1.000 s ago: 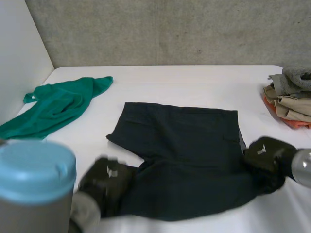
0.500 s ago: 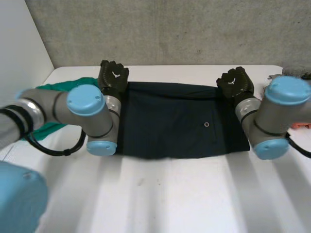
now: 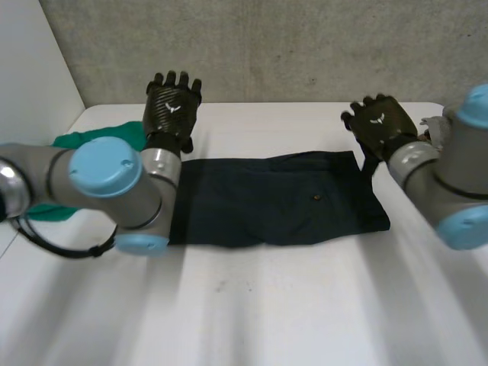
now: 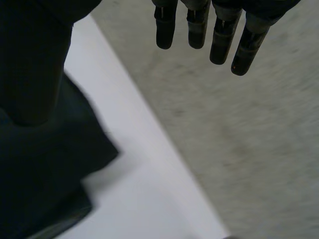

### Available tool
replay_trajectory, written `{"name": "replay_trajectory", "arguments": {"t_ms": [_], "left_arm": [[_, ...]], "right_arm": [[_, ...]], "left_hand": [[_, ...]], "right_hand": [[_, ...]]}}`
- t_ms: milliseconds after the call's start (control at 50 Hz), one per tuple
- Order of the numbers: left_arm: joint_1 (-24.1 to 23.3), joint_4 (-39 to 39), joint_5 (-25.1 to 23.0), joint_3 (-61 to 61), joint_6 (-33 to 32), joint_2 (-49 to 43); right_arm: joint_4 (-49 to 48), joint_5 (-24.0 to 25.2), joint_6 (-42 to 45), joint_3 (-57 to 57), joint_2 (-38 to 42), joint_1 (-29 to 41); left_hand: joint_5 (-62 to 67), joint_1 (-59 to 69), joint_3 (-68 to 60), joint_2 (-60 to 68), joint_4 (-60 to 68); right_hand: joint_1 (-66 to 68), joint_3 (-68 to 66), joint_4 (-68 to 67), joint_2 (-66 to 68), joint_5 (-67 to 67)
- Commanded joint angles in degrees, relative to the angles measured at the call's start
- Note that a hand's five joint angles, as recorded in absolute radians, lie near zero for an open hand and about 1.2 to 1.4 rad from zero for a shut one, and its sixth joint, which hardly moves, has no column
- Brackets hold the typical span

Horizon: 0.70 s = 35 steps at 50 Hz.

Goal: Fold the laundry.

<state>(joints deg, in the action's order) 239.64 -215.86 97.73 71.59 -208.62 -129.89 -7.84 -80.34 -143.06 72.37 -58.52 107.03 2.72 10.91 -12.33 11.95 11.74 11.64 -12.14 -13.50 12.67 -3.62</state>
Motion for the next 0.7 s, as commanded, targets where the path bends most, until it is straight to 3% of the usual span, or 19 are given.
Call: {"name": "replay_trajectory", "arguments": {"t_ms": [20,180,300,380,400,600,700], "left_arm": [[-0.7,6.5,-0.8,14.6,11.6,10.8],[-1.9,10.6,-4.9,20.7,20.4,15.5],[-2.0,10.5,-4.9,23.2,20.5,17.7],[-2.0,10.4,-4.9,23.8,20.6,18.5],[-2.0,10.4,-4.8,23.9,20.6,18.6],[-2.0,10.5,-4.3,24.6,20.7,20.8],[-1.9,10.5,-4.3,25.4,20.7,22.0]], "right_arm": [[13.1,9.5,-4.8,6.2,-4.0,-5.7],[9.2,11.3,-2.3,9.0,1.3,-6.5],[6.8,11.2,0.7,8.3,5.1,-6.5],[3.5,10.6,1.1,8.1,7.4,-6.5],[2.4,9.8,1.1,8.0,7.7,-6.6],[-3.0,2.6,2.3,13.0,-0.9,-9.8],[0.4,2.0,9.9,14.6,-4.8,-13.5]], "left_hand": [[-2.7,-0.9,2.3,-1.9,-1.7],[-1.3,0.5,0.9,-0.6,-0.3],[-1.2,0.7,0.8,-0.4,-0.2],[-1.3,0.5,0.9,-0.6,-0.3],[-1.3,0.5,0.9,-0.6,-0.3],[-1.3,0.5,0.9,-0.6,-0.3],[-1.5,0.3,1.1,-0.7,-0.5]], "right_hand": [[8.0,-7.5,-6.1,7.0,-6.0],[12.6,-12.1,-10.7,11.5,-10.6],[20.0,-19.5,-18.1,18.9,-18.0],[38.6,-38.1,-36.7,37.5,-36.6],[68.1,-67.6,-66.2,67.0,-66.1],[68.4,-67.9,-66.5,67.3,-66.4],[68.4,-67.9,-66.5,67.3,-66.4]]}}
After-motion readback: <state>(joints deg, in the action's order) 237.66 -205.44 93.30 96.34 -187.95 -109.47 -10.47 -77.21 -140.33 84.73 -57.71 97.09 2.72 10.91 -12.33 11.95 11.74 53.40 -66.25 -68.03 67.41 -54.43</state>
